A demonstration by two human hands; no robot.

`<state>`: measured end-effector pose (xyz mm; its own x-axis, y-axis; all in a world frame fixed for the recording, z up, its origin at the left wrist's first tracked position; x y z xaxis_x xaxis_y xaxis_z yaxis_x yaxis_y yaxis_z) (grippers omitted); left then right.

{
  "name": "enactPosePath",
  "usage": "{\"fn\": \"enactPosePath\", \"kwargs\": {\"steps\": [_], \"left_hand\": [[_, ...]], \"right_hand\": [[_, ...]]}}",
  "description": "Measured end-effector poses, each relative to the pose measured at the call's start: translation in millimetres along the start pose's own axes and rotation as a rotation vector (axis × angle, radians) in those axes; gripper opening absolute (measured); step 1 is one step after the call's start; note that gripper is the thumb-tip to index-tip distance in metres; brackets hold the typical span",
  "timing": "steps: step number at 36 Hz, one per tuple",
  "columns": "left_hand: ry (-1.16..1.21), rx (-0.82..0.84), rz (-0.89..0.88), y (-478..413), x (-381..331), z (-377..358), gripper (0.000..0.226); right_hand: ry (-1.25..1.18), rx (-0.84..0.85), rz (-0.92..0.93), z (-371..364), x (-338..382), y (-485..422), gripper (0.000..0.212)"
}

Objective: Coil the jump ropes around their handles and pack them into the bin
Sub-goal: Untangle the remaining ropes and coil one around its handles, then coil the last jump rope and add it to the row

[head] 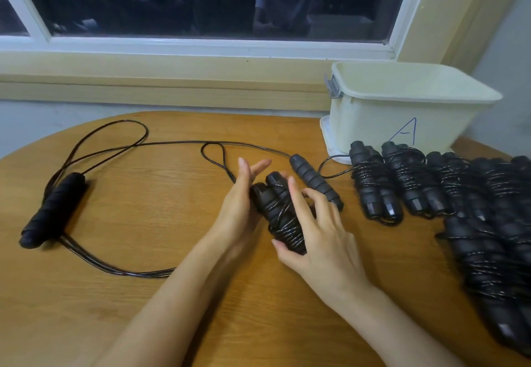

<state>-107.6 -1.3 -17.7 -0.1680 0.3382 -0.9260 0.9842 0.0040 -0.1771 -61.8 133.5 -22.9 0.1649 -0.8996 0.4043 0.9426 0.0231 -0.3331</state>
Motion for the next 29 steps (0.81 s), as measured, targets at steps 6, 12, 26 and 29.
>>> {"fn": "enactPosePath", "kwargs": {"steps": [6,12,26,29], "left_hand": [[-0.4,-0.101,-0.301,0,-5,11,0.051],[-0.729,-0.024,-0.448,9,-1,7,0.032],[-1.275,0.334,-0.302,51,36,-39,0.043],[-1.378,0.391,-0.268,54,41,-40,0.046]], "right_hand": [[-0.018,-0.081,-0.06,27,-9,-5,0.092],[0.139,-0.139,-0.267,66,-53,14,0.099],[0.421,-0.205,-0.407,72,-116,58,0.088],[0.415,-0.182,-0.448,67,-121,59,0.091]]}}
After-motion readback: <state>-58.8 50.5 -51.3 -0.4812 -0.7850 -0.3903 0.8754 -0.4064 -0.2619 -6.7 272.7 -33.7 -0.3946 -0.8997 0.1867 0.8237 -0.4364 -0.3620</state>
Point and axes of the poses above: each hand's wrist, its own y-axis away from the middle knuckle, its own z-axis out of the back of the hand, x = y × z, the point moved 3 cm from there along -y, towards the middle knuckle, and after that the axes turned 15 degrees about -z, right-handed, at the moved point
